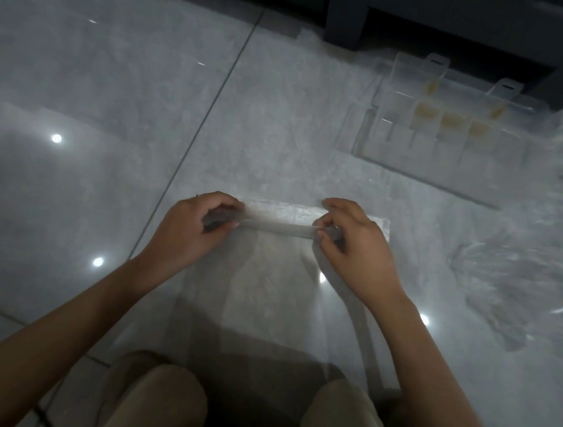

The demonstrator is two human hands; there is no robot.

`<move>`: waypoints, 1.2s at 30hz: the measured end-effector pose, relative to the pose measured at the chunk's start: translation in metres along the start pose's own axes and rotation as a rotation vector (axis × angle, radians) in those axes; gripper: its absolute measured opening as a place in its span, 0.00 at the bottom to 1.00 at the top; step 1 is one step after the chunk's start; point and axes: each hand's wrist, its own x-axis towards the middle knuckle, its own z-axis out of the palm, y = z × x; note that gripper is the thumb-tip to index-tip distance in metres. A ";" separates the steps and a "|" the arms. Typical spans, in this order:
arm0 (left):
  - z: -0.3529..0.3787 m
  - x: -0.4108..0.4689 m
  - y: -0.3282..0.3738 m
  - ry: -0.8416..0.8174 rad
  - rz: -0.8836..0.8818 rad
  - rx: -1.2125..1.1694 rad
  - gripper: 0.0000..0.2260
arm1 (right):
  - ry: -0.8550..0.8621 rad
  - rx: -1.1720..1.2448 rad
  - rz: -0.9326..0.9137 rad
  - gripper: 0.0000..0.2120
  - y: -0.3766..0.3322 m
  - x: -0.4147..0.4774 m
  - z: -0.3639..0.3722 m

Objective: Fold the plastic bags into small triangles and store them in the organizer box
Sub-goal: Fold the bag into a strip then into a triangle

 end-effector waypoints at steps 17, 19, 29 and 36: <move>0.013 0.009 0.002 0.200 -0.189 -0.079 0.09 | 0.081 -0.049 0.303 0.08 -0.016 0.022 0.009; 0.015 0.010 0.003 0.227 -0.205 -0.056 0.10 | 0.103 -0.062 0.322 0.07 -0.015 0.023 0.011; 0.019 0.010 -0.001 0.231 -0.135 0.209 0.11 | 0.207 -0.041 0.286 0.06 -0.013 0.022 0.019; 0.017 0.009 -0.005 0.238 -0.147 0.271 0.09 | 0.237 -0.016 0.293 0.03 -0.012 0.025 0.023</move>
